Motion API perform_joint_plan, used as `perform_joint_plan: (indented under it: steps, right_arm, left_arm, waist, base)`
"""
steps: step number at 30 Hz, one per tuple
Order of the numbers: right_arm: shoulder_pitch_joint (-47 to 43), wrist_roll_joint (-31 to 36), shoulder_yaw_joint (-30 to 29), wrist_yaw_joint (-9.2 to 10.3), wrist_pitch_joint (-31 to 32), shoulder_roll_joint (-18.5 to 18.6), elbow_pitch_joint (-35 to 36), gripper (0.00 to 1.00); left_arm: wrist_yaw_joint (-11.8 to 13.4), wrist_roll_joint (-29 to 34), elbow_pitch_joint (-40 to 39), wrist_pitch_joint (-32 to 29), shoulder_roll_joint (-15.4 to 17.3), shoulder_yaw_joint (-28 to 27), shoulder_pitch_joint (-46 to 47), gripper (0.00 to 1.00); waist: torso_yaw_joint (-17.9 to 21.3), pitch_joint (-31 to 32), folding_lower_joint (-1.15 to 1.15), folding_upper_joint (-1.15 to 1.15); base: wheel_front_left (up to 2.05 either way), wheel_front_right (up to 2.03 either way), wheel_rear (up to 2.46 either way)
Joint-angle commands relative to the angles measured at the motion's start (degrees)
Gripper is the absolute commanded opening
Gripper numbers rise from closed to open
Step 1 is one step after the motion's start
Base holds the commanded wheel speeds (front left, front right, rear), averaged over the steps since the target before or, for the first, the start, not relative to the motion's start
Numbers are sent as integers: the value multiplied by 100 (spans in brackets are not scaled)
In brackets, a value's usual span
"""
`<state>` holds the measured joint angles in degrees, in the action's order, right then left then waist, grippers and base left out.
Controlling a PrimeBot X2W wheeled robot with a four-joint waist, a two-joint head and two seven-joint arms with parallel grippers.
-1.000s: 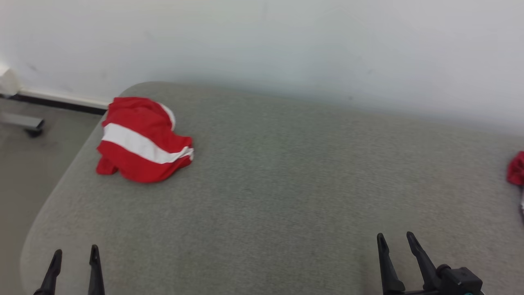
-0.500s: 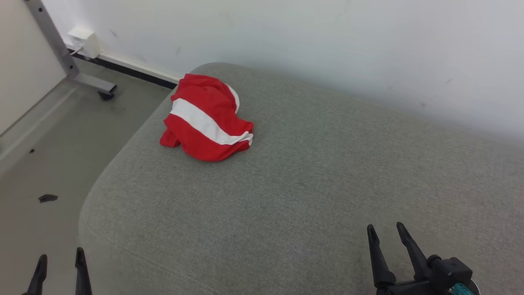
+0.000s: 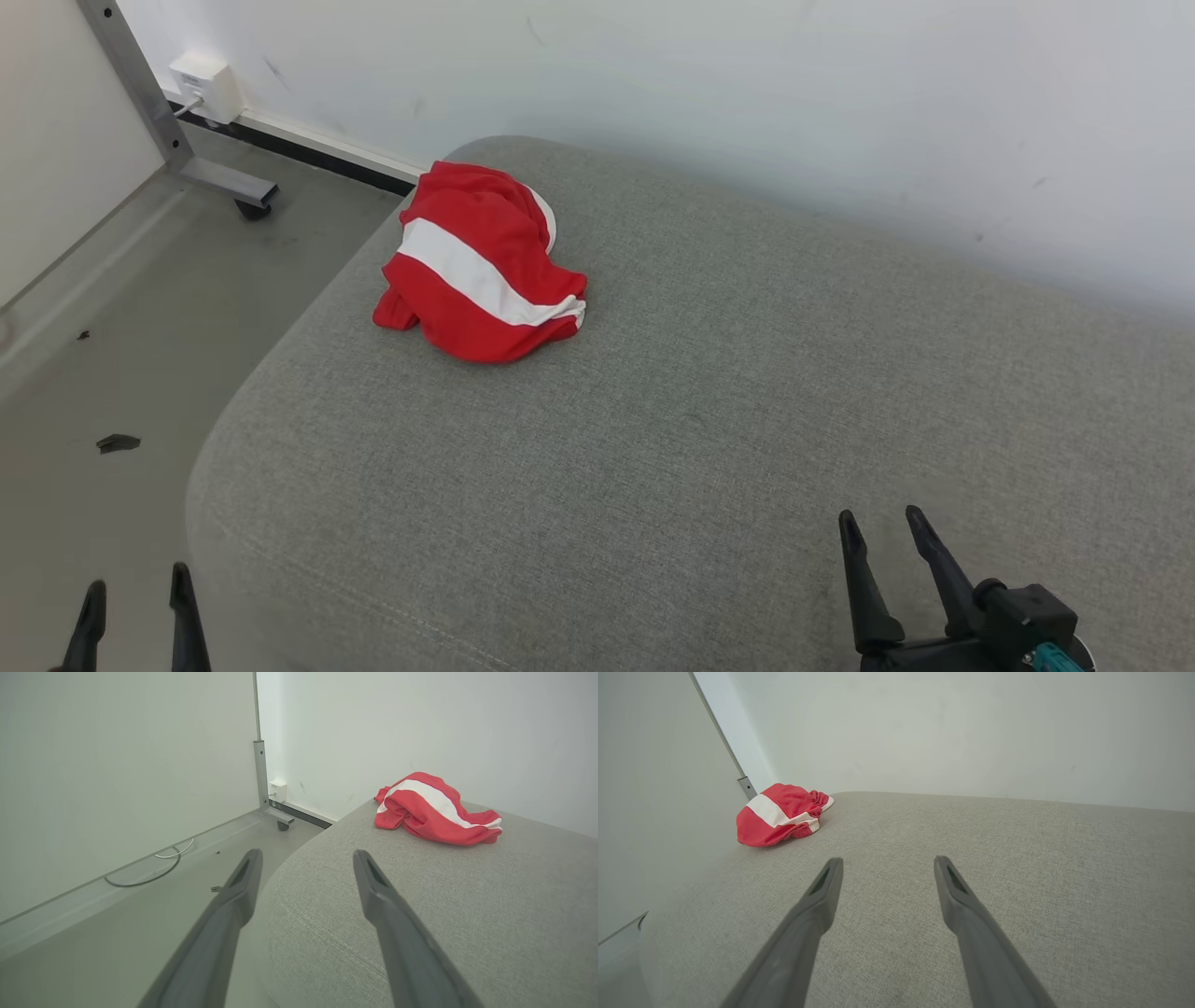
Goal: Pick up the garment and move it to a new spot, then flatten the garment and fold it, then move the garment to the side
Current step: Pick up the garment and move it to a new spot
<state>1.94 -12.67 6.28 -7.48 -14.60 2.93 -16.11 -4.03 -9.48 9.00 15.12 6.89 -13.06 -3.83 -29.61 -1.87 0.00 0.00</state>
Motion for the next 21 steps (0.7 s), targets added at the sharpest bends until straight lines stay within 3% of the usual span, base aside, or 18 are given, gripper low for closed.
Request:
perform_joint_plan:
  steps: [1,12,21]
  right_arm:
    - [-47,16,-51,1,-13,-4,16,100]
    - [248,334,-408,1,214,186,469,100]
    - [506,608,-947,1,421,411,1144,100]
  left_arm:
    - [-18,-40,32,1,-3,-7,122,100]
    - [-112,-443,185,1,131,-167,1547,100]
    - [-244,-791,680,-43,828,-230,3473,100]
  waist:
    - [16,-5,0,0]
    - [864,-695,0,0]
    - [1838,-1835,0,0]
  base:
    - [0,0,0]
    - [0,0,0]
    - [0,0,0]
